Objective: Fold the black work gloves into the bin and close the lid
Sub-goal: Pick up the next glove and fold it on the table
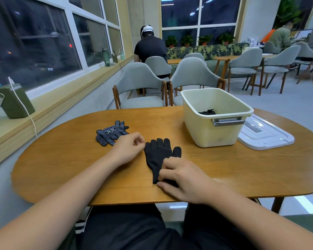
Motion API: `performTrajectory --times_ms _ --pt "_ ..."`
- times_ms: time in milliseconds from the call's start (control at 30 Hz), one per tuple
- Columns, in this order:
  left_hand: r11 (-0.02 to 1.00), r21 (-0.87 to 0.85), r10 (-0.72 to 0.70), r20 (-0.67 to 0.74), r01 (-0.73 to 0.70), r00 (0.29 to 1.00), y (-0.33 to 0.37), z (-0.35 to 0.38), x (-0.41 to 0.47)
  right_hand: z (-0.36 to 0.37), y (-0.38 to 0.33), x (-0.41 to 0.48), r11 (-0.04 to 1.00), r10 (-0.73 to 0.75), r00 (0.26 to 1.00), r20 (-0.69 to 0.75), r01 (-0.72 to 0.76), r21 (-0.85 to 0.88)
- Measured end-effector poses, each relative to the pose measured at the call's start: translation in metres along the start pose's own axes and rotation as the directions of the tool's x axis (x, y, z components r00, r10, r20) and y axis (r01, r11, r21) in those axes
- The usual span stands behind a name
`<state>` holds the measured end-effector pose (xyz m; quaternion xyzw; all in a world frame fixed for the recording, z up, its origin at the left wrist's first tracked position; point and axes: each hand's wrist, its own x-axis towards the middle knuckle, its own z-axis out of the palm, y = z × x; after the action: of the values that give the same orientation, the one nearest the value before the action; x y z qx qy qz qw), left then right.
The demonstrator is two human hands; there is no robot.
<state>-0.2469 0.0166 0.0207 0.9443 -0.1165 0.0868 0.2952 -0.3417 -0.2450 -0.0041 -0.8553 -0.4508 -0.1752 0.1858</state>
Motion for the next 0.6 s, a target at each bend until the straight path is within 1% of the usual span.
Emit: performTrajectory --times_ms 100,200,300,467,533,600 --pt "0.996 0.047 -0.07 0.03 0.069 0.997 0.001 0.005 0.014 -0.001 -0.001 -0.001 1.0 -0.01 1.0 0.001 0.01 -0.009" --pt "0.99 0.018 -0.139 0.044 0.138 0.989 0.005 0.007 0.024 -0.001 -0.001 -0.001 1.0 -0.003 1.0 0.0 0.003 -0.008" --pt "0.988 -0.017 -0.151 0.059 0.152 0.987 0.008 0.008 0.029 -0.001 0.0 -0.001 1.0 0.012 1.0 0.0 -0.012 0.005" --pt "0.983 -0.057 -0.174 0.016 0.175 0.985 0.01 0.005 0.03 0.001 0.001 -0.001 0.999 0.028 1.0 0.009 -0.029 0.019" --pt "0.974 -0.079 -0.209 0.044 0.212 0.977 0.009 0.002 0.031 0.001 0.0 -0.001 0.999 0.037 0.999 0.013 -0.037 0.022" --pt "0.968 -0.066 -0.237 0.098 0.244 0.967 0.007 -0.002 0.031 0.002 0.0 -0.001 0.999 0.042 0.999 0.016 -0.042 0.021"
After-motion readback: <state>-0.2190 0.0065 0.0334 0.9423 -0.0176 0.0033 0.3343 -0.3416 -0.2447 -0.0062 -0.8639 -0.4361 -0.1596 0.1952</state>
